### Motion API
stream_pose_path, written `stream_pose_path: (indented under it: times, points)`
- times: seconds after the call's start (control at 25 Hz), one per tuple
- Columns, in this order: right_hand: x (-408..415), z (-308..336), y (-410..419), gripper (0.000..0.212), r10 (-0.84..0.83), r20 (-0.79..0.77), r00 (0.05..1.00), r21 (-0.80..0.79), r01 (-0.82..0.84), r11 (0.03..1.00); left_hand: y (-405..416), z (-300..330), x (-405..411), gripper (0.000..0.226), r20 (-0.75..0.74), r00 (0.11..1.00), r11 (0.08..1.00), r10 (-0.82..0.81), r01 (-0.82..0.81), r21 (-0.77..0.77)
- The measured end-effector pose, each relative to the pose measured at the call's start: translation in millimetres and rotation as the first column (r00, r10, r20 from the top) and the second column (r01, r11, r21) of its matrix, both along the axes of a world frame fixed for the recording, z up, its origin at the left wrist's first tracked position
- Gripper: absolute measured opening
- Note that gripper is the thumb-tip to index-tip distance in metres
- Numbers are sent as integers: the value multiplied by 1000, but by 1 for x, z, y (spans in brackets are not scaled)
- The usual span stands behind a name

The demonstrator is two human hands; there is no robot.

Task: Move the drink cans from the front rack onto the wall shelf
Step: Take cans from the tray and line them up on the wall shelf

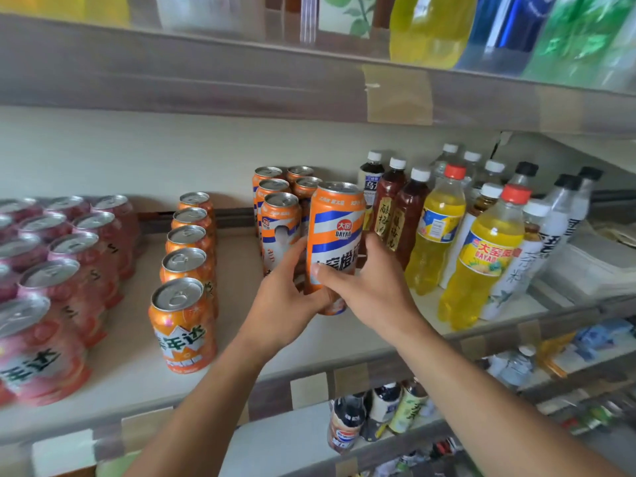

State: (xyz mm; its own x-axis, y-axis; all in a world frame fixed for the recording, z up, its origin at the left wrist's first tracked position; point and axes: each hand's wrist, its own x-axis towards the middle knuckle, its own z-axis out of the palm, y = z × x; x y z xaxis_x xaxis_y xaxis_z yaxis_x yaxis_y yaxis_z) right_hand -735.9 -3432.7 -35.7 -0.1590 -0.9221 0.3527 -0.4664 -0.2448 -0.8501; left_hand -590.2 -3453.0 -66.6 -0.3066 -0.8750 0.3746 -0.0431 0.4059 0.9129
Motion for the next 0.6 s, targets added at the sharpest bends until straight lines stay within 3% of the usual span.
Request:
stream_pose_path:
  times: [0.16, 0.32, 0.44, 0.6]
  points:
    - [0, -13, -23, 44, -28, -20, 999, -14, 28, 1000, -7, -16, 9, 57, 104, 968, 971, 227, -218, -96]
    - [4, -23, -48, 49, -67, -31, 997, -36, 66, 997, -8, -25, 12, 40, 346, 760, 829, 551, -449, -333]
    - [5, -28, -66, 52, -92, -23, 995, -68, 90, 994, -11, -28, 9, 38, 429, 652, 781, 625, -513, -358]
    - [3, -38, -89, 55, -90, -36, 995, -78, 87, 993, -15, -31, 3, 38, 455, 606, 758, 652, -533, -376]
